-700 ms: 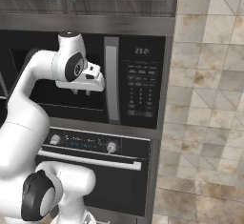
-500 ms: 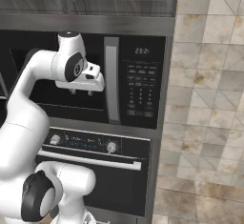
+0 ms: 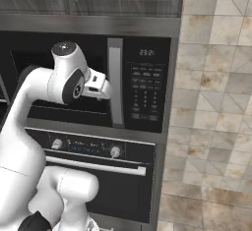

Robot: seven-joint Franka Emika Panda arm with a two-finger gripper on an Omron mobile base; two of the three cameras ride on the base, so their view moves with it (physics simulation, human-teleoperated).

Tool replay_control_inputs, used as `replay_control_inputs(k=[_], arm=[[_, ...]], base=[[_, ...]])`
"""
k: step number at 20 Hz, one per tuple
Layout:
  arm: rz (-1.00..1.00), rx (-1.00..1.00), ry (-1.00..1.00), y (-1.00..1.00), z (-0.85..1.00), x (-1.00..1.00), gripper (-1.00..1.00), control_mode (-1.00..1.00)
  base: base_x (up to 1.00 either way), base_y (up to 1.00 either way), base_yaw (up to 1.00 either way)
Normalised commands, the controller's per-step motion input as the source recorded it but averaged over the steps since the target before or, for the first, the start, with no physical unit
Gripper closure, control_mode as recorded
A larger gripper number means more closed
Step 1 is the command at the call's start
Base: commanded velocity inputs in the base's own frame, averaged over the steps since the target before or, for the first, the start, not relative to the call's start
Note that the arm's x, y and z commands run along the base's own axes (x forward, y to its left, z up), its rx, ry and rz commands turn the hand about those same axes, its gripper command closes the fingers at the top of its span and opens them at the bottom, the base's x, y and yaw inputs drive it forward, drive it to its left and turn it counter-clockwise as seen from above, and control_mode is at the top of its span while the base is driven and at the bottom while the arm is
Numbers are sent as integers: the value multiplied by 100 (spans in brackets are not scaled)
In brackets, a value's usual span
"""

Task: Retrieve the reheated potato from the microwave, then place the potato, cheese, and condiment on the cutting board.

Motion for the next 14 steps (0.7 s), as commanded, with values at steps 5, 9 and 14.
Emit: replay_control_inputs(k=[5, 9, 14], arm=[[-14, 0, -5, -42, 11, -4, -100, -100], [-1, 0, 9, -45, 24, 0, -100, -100], [1, 0, 4, -44, 22, 0, -100, -100]], base=[[0, 0, 0], [0, 0, 0], [0, 0, 0]])
